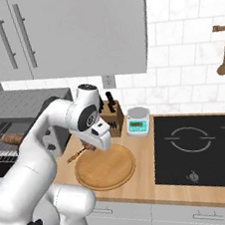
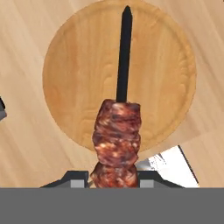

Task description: Pick up the kebab skewer and baguette bread, and place them inside the toaster oven. Close the toaster oven door and start by setting the timer.

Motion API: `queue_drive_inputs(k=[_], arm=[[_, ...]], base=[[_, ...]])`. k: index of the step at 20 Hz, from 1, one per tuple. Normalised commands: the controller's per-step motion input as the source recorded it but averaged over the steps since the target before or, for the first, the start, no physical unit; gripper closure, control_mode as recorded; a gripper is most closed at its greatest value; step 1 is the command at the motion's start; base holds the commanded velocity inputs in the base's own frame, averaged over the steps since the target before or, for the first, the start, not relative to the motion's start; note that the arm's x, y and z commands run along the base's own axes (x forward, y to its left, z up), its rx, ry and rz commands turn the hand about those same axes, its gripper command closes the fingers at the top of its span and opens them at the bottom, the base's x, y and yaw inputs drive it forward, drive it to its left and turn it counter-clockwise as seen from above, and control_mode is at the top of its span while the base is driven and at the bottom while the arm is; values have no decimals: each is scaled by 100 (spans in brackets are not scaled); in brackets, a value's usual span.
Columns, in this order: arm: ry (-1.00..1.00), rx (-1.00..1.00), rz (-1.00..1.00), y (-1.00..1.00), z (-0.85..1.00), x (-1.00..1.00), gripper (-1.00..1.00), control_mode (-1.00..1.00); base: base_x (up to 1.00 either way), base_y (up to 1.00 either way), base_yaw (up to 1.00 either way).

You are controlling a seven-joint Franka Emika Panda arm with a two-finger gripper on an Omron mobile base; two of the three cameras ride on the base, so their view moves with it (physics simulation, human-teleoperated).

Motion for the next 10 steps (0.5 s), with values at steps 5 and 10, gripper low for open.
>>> queue_drive_inputs(k=[5,10], arm=[[-1,1,-50,83,35,-56,100,-100],[-1,0,-52,87,33,-45,100,-100]], base=[[0,0,0],[0,0,0]])
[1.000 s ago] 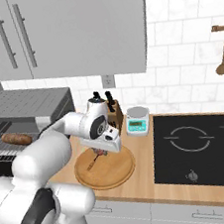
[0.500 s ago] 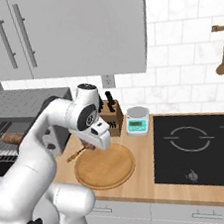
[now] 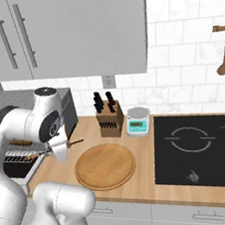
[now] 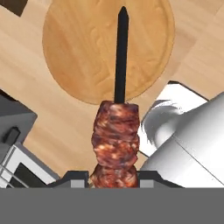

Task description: Pick up the kebab skewer and baguette bread, and place them inside the toaster oven. Close the toaster oven door and start by setting the timer.

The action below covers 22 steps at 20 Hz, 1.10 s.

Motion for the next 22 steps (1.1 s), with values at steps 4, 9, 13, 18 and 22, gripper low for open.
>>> queue_drive_inputs(k=[4,9,13,18,22], arm=[[-3,0,-49,98,49,-21,100,-100],[-6,-1,-32,100,25,-5,100,-100],[-1,0,-3,87,6,0,100,-100],[-6,0,0,69,0,6,100,-100],[-12,1,-1,63,6,28,100,-100]], base=[[0,0,0],[0,0,0],[0,0,0],[0,0,0],[0,0,0]])
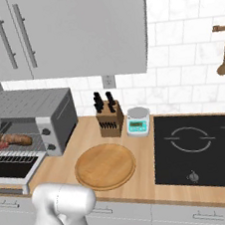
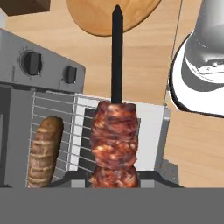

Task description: Pick up the kebab skewer and baguette bread, and place them inside the toaster oven. Close the toaster oven door and start by setting the timer.

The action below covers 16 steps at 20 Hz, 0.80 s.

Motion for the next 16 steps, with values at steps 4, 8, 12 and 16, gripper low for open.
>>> queue_drive_inputs(k=[4,8,12,16], arm=[[-25,0,-6,52,0,23,100,-100],[-39,0,-8,45,0,26,100,-100],[-39,2,-13,4,-15,35,100,-100],[-28,1,-4,1,-32,41,100,-100]], base=[[0,0,0],[0,0,0],[0,0,0],[0,0,0]])
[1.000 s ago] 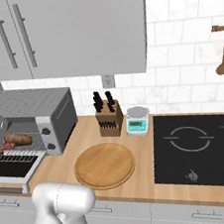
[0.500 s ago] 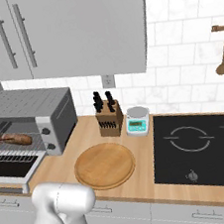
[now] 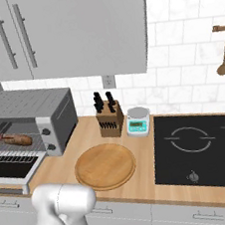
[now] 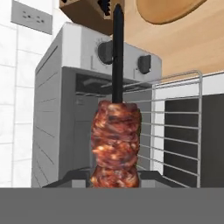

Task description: Pick up the kebab skewer and baguette bread, and place them inside the toaster oven. Close the toaster oven door and start by setting the timer.

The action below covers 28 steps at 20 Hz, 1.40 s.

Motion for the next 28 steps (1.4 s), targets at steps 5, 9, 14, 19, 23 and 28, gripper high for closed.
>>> queue_drive_inputs(k=[5,9,14,19,23,28], arm=[[-9,0,-2,27,-14,49,100,-100],[0,0,-1,36,-11,29,100,-100],[1,0,-5,48,-1,24,100,-100],[0,1,-8,21,-20,36,100,-100],[0,5,-9,4,-37,19,100,-100],[2,6,-8,5,-24,21,100,-100]], base=[[0,0,0],[0,0,0],[0,0,0],[0,0,0],[0,0,0],[0,0,0]])
